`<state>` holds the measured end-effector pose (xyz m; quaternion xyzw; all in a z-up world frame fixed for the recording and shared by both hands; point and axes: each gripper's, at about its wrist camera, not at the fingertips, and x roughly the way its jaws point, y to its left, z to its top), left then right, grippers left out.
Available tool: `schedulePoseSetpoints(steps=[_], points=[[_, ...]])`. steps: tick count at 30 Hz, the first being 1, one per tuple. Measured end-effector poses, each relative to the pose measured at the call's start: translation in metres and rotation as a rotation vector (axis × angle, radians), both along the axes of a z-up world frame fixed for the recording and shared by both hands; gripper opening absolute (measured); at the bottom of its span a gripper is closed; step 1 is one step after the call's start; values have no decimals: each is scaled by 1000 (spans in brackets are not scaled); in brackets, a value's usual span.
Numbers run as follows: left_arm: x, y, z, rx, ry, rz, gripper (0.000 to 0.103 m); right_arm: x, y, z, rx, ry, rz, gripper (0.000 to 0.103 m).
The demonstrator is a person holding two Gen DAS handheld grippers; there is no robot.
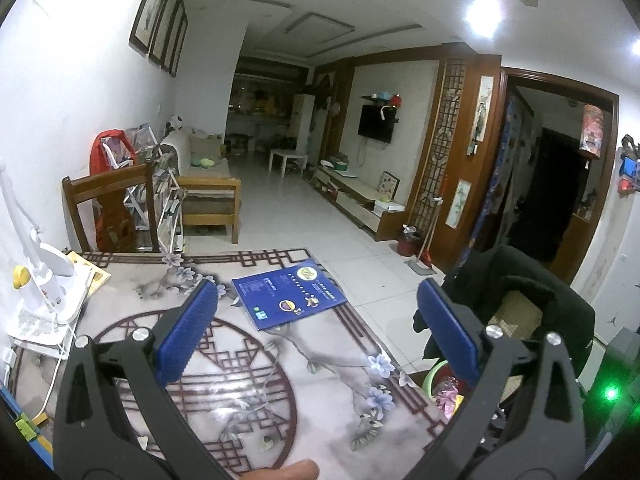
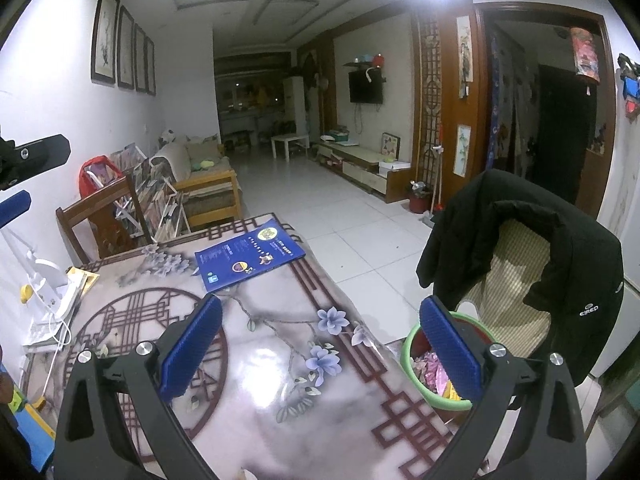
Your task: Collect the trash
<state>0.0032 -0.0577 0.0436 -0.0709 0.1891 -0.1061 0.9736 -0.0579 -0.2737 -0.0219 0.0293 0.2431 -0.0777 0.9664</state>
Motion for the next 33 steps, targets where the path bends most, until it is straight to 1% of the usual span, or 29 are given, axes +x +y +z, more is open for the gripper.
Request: schedulePoseSetpoints(steps=[18, 33], points=[[6, 2, -5, 0, 24, 9, 98, 10, 0, -9, -10, 34, 31, 96], [7, 1, -6, 2, 24, 11, 98, 20, 3, -12, -18, 53, 58, 96]])
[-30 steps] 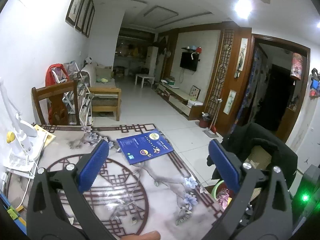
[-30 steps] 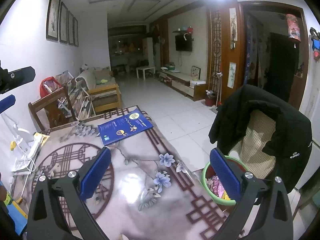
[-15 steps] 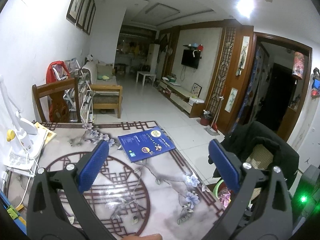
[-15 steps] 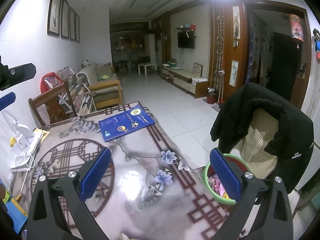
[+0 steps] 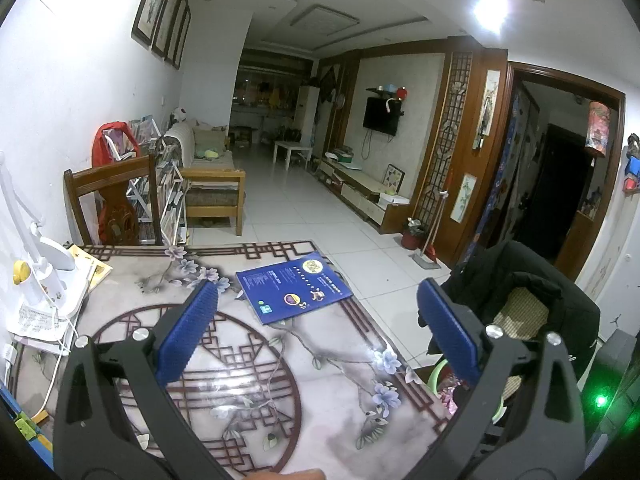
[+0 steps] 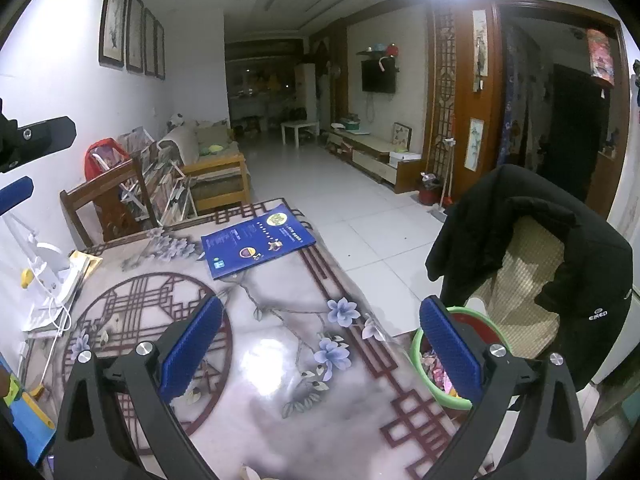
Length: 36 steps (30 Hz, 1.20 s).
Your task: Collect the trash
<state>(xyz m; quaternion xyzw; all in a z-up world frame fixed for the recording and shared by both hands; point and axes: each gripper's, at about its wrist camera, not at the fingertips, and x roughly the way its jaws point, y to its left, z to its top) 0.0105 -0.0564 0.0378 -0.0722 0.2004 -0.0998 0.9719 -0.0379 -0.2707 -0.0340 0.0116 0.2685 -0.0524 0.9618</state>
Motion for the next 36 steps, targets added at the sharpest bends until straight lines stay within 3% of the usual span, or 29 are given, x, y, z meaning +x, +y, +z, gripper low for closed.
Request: schedulePoseSetpoints(steps=[36], points=[[1, 2, -1, -2, 1, 1, 98, 11, 5, -15, 0, 40, 22, 96]])
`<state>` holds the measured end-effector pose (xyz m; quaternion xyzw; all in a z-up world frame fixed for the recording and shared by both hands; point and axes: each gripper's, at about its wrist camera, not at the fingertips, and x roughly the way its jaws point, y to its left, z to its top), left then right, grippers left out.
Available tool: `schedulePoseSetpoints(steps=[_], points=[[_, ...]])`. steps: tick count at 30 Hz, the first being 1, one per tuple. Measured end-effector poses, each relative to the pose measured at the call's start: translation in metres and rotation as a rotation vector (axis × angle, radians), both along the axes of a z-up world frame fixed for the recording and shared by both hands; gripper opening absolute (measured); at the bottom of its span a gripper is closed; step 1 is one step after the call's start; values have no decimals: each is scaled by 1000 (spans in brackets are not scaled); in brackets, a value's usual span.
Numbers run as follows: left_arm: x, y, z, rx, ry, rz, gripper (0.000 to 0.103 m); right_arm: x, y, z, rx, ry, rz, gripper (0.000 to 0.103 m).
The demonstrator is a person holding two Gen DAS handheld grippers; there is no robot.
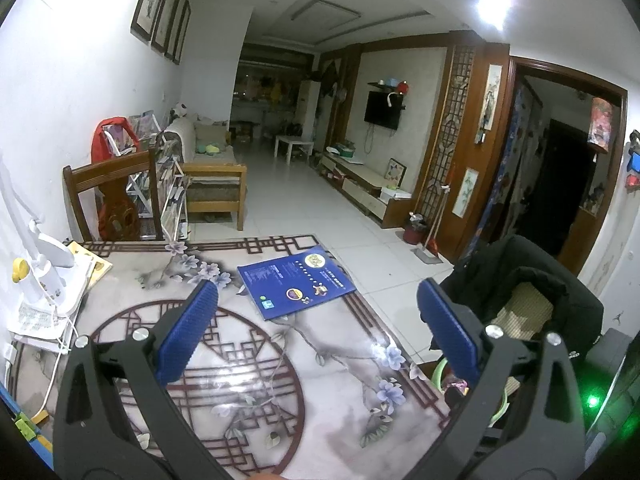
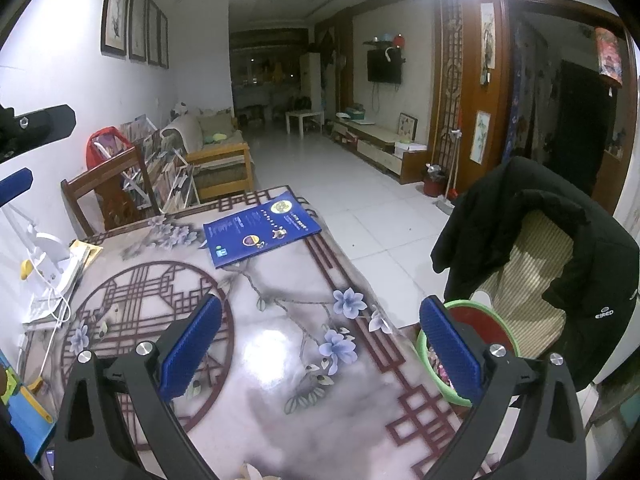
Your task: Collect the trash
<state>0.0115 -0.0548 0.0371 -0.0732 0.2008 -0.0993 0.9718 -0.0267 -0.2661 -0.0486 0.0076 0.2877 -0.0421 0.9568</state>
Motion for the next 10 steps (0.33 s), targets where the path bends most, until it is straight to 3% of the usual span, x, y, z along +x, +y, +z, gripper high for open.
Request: schedulePoseSetpoints(steps=[5, 10], points=[[4, 7, -16, 16, 29, 36, 98, 9, 4, -9, 2, 32, 22, 96], [12, 32, -51, -1, 124, 82, 98, 33, 15, -41, -10, 118, 84, 96]])
